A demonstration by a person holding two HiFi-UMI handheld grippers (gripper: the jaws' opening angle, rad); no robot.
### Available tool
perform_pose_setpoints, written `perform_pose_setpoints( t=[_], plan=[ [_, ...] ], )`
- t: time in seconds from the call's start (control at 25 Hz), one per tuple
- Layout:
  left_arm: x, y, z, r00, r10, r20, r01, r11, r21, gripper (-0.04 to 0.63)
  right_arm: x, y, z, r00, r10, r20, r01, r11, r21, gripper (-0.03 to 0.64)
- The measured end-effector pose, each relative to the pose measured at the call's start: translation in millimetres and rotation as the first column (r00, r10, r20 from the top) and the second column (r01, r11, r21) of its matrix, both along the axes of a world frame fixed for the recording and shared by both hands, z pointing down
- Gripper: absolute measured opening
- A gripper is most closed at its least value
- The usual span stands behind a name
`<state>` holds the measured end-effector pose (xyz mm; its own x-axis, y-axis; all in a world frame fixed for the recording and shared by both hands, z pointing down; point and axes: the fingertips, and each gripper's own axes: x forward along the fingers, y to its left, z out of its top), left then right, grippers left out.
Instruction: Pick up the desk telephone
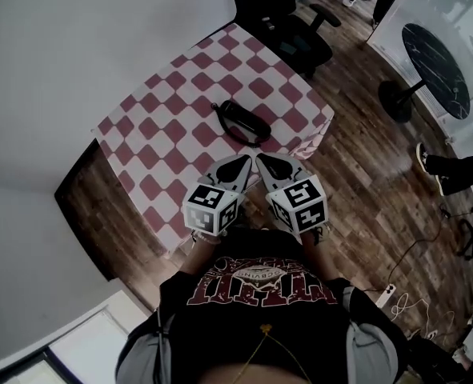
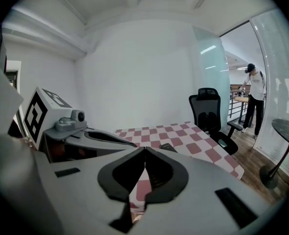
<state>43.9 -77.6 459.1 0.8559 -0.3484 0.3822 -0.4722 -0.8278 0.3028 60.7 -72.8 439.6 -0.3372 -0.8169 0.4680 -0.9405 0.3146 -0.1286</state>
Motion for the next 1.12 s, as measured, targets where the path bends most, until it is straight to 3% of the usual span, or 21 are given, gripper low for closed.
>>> perform_pose_setpoints(
  t=[0.56,1.12],
  plan=[
    [-29,-48,13,1.0,0.018,-0.021,-0.018,0.999,-0.041,0.008,-27,-52,13,1.0,0.018,-0.018,-0.018,0.999,-0.036,0.018],
    [-43,-68,15,0.998,-0.047,-0.033,0.045,0.998,-0.053,0.008,-39,-68,19,0.999,-0.029,-0.029,0.027,0.998,-0.065,0.018]
  ],
)
